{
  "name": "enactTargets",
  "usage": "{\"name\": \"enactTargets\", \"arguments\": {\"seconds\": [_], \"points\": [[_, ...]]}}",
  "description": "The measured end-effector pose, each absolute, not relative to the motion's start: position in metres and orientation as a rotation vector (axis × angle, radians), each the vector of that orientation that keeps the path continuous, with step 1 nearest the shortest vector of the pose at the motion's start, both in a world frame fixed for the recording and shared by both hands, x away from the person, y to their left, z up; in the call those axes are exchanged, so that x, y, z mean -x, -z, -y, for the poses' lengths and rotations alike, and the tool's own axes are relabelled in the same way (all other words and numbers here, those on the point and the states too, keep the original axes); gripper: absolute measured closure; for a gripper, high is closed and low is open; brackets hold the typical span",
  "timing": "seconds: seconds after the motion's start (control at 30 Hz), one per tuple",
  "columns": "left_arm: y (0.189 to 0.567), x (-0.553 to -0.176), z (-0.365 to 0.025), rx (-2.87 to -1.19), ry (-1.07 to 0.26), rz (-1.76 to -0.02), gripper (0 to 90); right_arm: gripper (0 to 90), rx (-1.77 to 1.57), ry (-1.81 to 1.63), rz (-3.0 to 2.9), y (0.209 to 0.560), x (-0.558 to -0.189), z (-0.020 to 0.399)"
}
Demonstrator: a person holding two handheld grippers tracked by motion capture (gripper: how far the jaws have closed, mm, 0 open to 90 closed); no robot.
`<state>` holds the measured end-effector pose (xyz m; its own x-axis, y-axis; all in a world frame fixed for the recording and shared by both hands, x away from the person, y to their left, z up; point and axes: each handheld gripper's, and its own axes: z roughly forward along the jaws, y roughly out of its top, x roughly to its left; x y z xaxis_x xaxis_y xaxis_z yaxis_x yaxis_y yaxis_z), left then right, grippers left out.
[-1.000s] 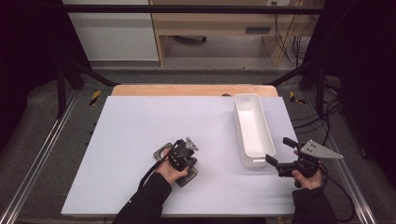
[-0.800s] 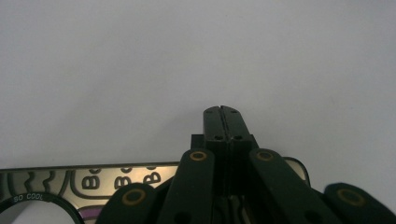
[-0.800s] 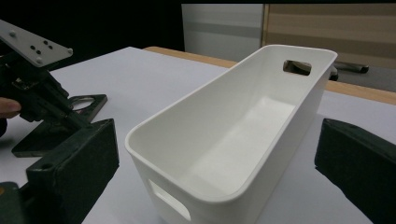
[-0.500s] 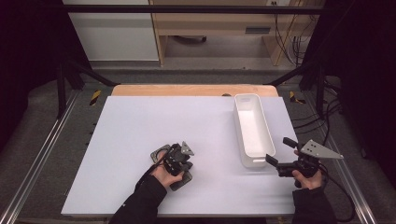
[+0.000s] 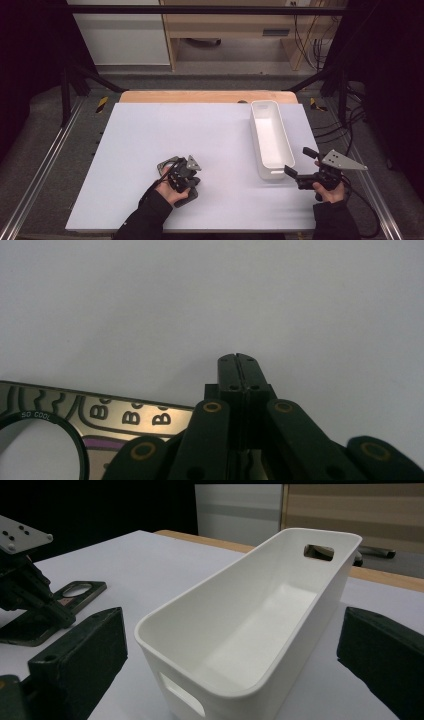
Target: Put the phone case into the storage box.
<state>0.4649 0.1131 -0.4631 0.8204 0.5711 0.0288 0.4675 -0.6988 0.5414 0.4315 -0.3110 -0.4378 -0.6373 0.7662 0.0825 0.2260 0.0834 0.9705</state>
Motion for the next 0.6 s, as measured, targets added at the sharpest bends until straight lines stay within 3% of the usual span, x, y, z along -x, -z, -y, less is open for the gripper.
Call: {"name": "enactTargets", "arguments": {"seconds": [0.6], "points": [[0.462,-0.452,-0.133,-2.487,-0.247,-0.779,89.3,0.3,-0.976,-1.583,-1.914,0.437,-0.431,0.311]]}}
